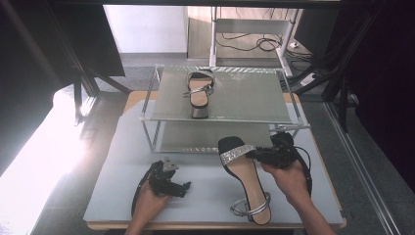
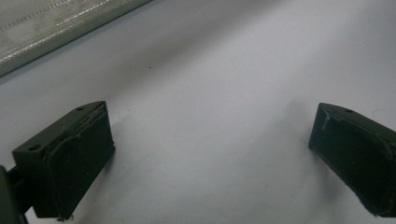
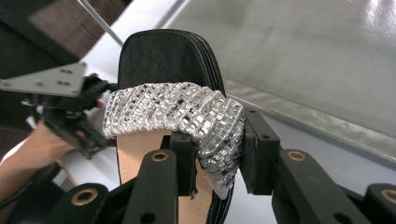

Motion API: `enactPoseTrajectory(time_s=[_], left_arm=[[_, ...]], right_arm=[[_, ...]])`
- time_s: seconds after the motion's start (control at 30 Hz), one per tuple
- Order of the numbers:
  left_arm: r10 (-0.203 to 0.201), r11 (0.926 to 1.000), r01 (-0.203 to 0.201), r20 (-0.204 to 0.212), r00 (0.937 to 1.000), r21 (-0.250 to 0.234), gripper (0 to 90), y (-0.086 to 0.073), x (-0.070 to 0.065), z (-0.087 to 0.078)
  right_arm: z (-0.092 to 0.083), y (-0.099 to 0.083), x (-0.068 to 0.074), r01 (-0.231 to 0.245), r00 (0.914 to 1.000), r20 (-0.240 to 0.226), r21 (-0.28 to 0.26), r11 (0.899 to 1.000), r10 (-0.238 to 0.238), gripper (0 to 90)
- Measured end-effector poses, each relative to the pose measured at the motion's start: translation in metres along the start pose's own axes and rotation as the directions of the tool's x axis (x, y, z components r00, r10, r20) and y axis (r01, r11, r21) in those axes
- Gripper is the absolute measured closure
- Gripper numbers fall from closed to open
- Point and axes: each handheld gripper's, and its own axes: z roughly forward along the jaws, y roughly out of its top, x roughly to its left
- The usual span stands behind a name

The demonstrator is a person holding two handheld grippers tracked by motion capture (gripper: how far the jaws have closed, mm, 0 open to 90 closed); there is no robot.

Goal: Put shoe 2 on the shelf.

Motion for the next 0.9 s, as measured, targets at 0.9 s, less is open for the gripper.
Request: enactPoseTrajectory(time_s=[0.9], left_arm=[[0.001, 1.0000, -0.001, 0.002, 1.0000, 0.001, 0.0, 0.000, 0.000, 0.000]], right_arm=[[-0.012, 0.104, 0.011, -0.074, 0.9962, 0.040, -0.076, 0.994, 0.077, 69.2]])
